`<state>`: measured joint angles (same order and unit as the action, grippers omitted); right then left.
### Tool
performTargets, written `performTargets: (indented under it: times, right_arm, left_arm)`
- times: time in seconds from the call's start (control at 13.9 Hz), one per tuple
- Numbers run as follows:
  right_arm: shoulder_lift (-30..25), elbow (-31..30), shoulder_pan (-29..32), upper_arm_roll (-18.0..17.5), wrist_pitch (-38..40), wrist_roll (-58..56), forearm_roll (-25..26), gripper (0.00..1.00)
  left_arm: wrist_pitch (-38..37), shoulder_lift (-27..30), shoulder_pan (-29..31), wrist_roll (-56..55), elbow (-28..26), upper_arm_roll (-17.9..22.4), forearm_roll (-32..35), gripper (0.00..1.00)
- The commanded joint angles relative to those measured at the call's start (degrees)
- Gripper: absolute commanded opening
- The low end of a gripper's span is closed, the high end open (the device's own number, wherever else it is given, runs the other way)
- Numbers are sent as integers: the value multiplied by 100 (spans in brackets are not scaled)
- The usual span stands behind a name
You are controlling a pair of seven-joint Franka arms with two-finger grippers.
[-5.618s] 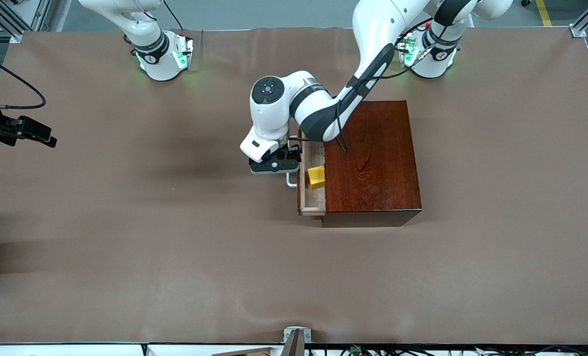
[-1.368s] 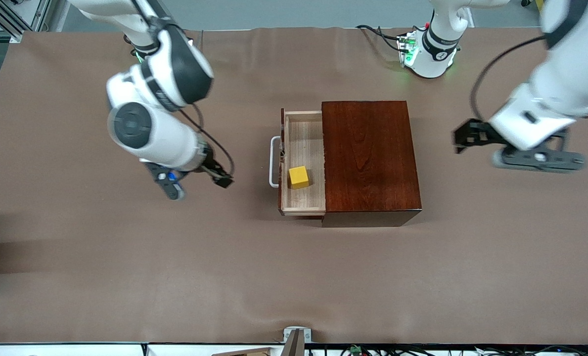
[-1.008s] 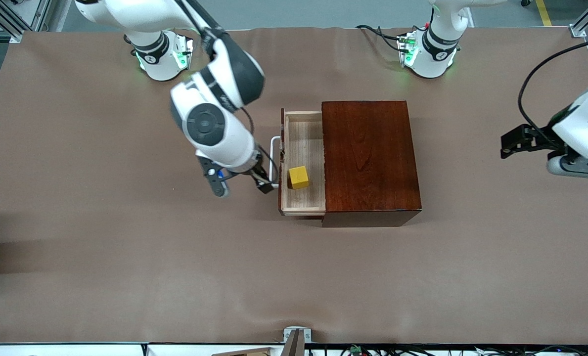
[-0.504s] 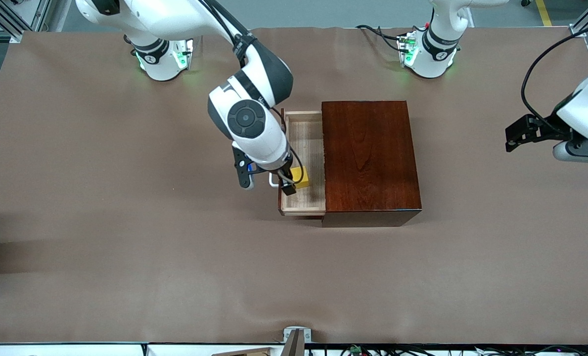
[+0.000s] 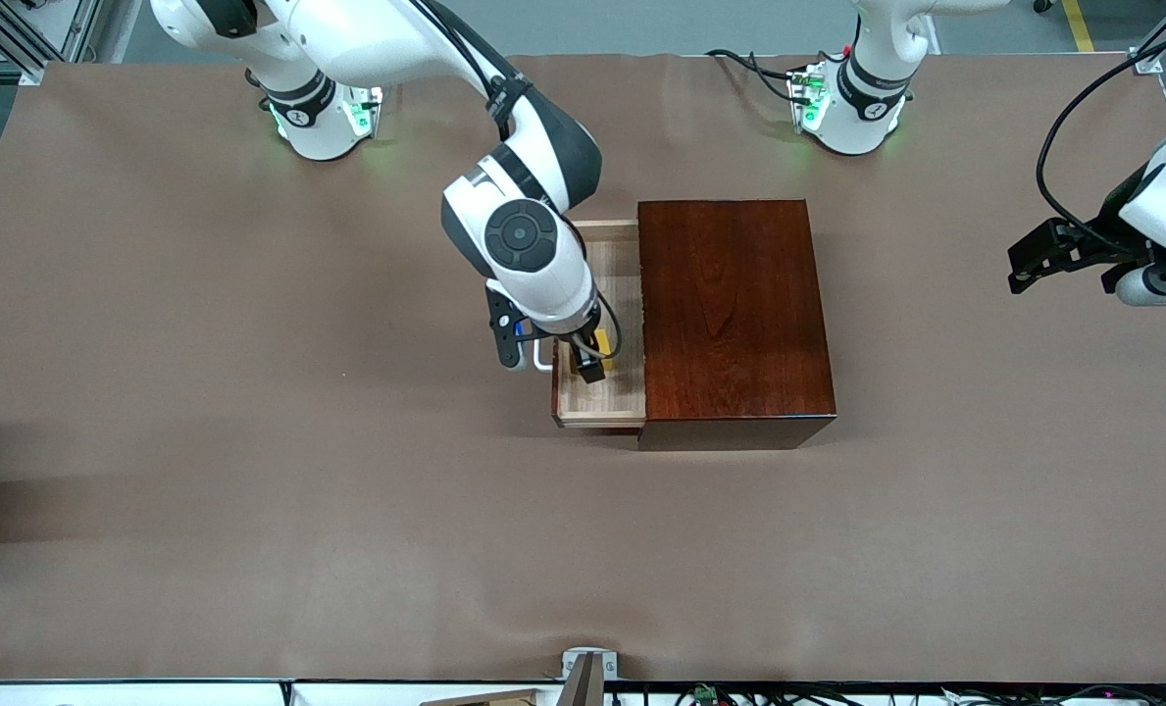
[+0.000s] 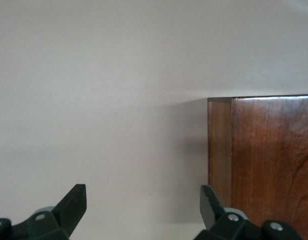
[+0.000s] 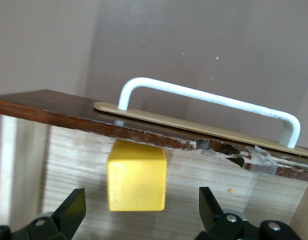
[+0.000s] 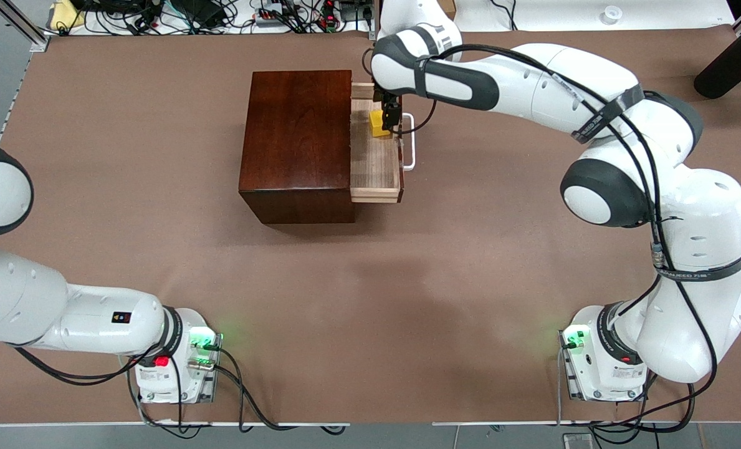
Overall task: Open drawer, take yellow block, close drawer
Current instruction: 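Lower the right gripper into the drawer and grasp the yellow cube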
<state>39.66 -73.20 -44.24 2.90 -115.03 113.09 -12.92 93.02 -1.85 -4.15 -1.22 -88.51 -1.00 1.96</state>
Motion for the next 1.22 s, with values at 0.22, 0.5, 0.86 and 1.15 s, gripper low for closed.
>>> performTargets:
  times: [0.22,0.5,0.86,1.15]
  right_arm:
    - [253,113,-129,61,-37,117,290,100]
    - [323,61,-129,61,-327,117,290,100]
    - [315,69,-76,61,-363,56,255,0]
    - [297,69,-67,61,-354,82,255,0]
  left_arm:
    - [-29,124,11,78,-105,47,-108,100]
    - [-29,97,19,78,-105,56,-108,100]
    - [50,45,28,26,-105,56,-397,100]
    - [41,27,19,-124,-105,56,-381,100]
